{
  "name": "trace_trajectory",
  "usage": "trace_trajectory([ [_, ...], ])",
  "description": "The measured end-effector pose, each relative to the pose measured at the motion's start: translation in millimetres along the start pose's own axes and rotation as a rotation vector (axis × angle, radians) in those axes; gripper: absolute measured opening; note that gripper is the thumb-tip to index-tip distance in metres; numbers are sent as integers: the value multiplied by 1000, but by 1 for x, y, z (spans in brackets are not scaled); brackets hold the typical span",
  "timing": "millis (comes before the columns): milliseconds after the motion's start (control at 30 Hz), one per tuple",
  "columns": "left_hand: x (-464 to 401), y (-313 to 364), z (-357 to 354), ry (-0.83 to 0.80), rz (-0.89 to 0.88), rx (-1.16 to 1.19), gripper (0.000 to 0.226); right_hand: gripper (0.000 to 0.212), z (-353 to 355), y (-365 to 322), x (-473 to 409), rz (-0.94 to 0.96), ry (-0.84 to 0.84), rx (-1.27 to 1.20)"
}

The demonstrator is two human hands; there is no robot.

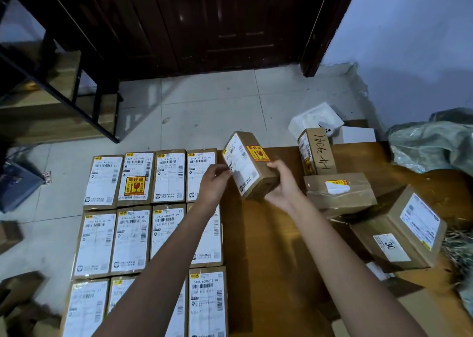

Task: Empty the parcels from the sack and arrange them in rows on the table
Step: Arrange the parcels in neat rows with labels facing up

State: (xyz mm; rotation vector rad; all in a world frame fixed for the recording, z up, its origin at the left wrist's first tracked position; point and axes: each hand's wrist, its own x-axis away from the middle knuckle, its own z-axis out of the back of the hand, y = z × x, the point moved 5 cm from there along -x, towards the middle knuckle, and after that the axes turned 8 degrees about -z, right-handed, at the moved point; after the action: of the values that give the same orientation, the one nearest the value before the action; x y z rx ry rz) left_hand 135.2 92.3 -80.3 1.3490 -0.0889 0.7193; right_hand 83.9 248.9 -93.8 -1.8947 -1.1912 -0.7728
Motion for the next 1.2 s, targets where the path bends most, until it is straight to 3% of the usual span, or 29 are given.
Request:
trace_trajectory([
  [100, 0, -3, 1, -40, 127, 281, 38, 63, -4, 23, 8, -112, -162, -153],
  [200, 4, 1, -2, -108, 168, 510, 41, 90, -3, 39, 9, -146, -215, -200],
  [267, 7, 2, -1, -137, 181, 542, 41, 88, -3, 45, 10, -155, -210, -223],
  [333, 8, 0, 0, -135, 185, 524, 42, 72, -2, 49, 10, -140, -167, -178],
  [500, 3, -4, 8, -51, 133, 396, 55, 43, 9, 39, 6, 28, -32, 159],
  [633, 0, -1, 8, -67, 54, 274, 66, 43, 15, 24, 8, 161, 103, 409],
  [733, -1, 4, 9, -44, -29, 114, 63, 39, 23, 15, 7, 210, 200, 439],
  [867, -8, 4, 39, 136, -265, -278, 49, 44, 32, 2, -8, 276, 326, 442],
  [1000, -11, -12, 46, 27, -395, -564, 34, 51, 24, 6, -26, 285, 385, 564],
  [1200, -12, -20, 44, -49, -416, -664, 35, 57, 5, 6, -42, 316, 415, 709],
])
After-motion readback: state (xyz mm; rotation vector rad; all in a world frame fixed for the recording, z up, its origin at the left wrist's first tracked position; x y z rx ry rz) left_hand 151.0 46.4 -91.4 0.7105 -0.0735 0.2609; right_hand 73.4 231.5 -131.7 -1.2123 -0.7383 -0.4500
